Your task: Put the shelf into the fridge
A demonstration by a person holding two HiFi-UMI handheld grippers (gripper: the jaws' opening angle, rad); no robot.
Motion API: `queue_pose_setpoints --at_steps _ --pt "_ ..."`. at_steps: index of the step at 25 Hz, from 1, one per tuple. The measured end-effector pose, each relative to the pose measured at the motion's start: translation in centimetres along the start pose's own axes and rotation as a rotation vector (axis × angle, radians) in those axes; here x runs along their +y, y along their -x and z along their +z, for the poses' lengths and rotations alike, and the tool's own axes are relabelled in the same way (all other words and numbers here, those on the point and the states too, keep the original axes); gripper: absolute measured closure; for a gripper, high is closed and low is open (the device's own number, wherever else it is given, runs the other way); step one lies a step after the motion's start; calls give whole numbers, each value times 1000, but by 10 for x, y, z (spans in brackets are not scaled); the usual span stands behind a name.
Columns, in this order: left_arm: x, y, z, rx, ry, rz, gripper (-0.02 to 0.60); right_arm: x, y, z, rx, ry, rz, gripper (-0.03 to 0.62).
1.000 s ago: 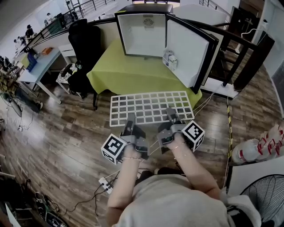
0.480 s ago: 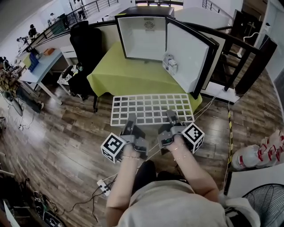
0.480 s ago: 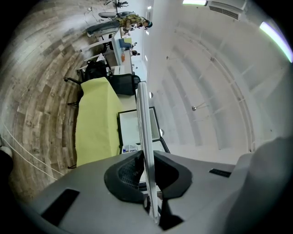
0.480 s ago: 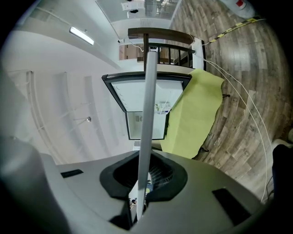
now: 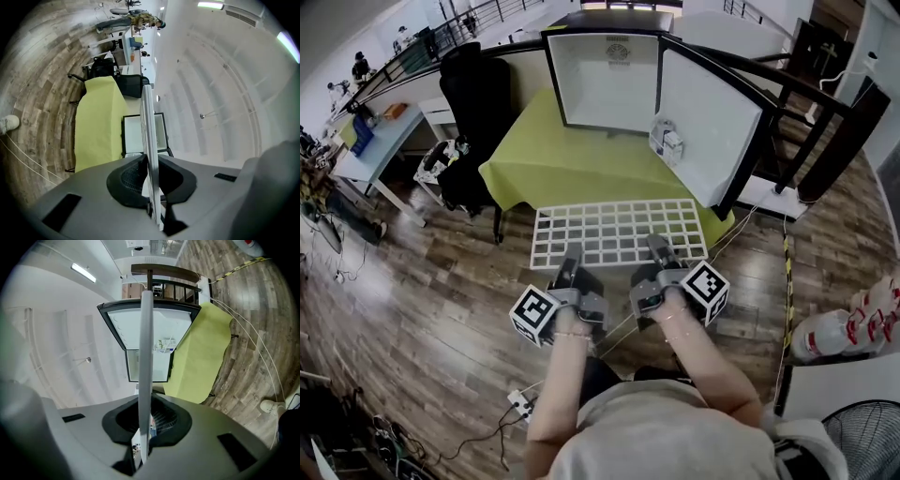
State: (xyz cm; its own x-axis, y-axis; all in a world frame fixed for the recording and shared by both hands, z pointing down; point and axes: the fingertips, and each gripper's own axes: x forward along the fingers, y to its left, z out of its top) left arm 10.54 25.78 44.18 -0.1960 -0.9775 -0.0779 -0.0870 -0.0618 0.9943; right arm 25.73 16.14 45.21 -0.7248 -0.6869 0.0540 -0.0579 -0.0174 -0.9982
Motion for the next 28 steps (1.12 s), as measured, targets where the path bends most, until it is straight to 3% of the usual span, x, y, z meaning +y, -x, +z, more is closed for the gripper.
queue_pose_setpoints --at_steps 14,18,28 --pt "-8 -115 134 123 -41 -58 547 30 -148 -51 -132 -29 73 562" --pt "5 -137 166 161 -34 -38 546 30 -180 -66 -180 -3 71 560" --pt "44 -169 200 199 49 2 546 9 -224 -78 -225 22 -3 559"
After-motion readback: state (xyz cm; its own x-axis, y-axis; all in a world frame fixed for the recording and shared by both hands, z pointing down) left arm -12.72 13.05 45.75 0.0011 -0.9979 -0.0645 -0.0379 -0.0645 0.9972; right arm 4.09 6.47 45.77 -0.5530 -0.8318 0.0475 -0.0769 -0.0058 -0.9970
